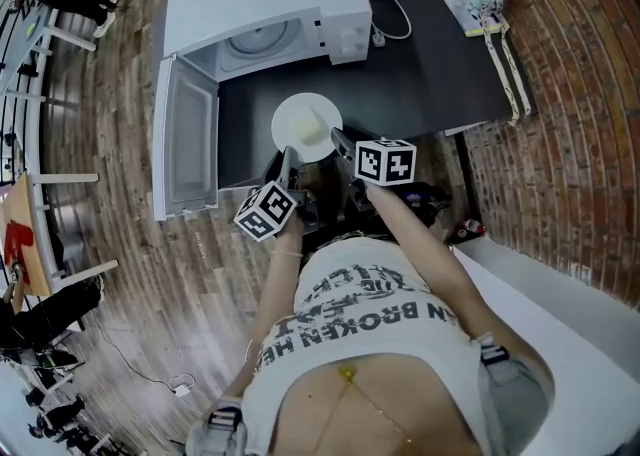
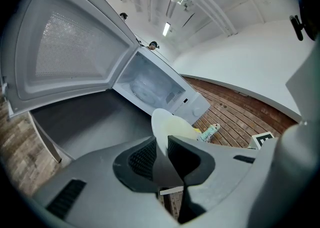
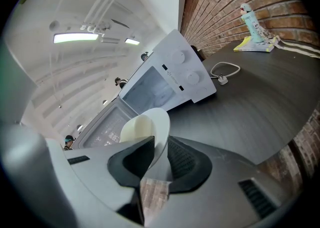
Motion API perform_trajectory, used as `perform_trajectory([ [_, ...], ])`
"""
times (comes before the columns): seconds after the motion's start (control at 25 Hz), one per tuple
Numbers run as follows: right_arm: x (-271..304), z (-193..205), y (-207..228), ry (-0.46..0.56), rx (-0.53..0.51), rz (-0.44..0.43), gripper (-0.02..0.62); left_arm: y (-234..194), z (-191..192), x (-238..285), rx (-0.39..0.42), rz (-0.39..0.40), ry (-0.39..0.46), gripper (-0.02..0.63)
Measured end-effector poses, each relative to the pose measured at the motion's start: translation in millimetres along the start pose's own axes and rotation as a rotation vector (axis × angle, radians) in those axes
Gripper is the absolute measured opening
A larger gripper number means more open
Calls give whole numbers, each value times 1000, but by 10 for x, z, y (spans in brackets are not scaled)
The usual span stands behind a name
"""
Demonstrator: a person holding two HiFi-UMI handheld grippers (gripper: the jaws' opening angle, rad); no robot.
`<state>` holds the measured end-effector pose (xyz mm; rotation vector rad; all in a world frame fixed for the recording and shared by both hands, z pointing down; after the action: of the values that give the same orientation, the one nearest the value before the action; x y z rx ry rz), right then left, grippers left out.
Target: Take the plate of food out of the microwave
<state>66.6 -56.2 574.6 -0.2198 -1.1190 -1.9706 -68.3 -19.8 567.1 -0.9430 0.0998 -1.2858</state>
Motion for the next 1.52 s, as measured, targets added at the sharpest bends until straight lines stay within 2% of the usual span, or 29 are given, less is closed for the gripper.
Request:
perform_trajectory([
  [0.96, -82, 53, 39, -20, -7, -35, 78, 60, 120, -81, -18, -30, 23, 77],
  [1.52, -84, 30, 98, -28, -5, -27, 80, 89, 125, -45, -17, -37, 18, 76],
])
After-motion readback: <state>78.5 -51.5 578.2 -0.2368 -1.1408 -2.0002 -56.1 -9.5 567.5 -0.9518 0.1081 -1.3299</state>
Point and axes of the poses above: the fingertips, and each gripper's own axes: x forward along the fingers, y to its right, z out of its underside, the point moved 1 cm from there along -x, backward along the fingers, and after that the axes turned 1 degree about -y, right-handed, at the moved point
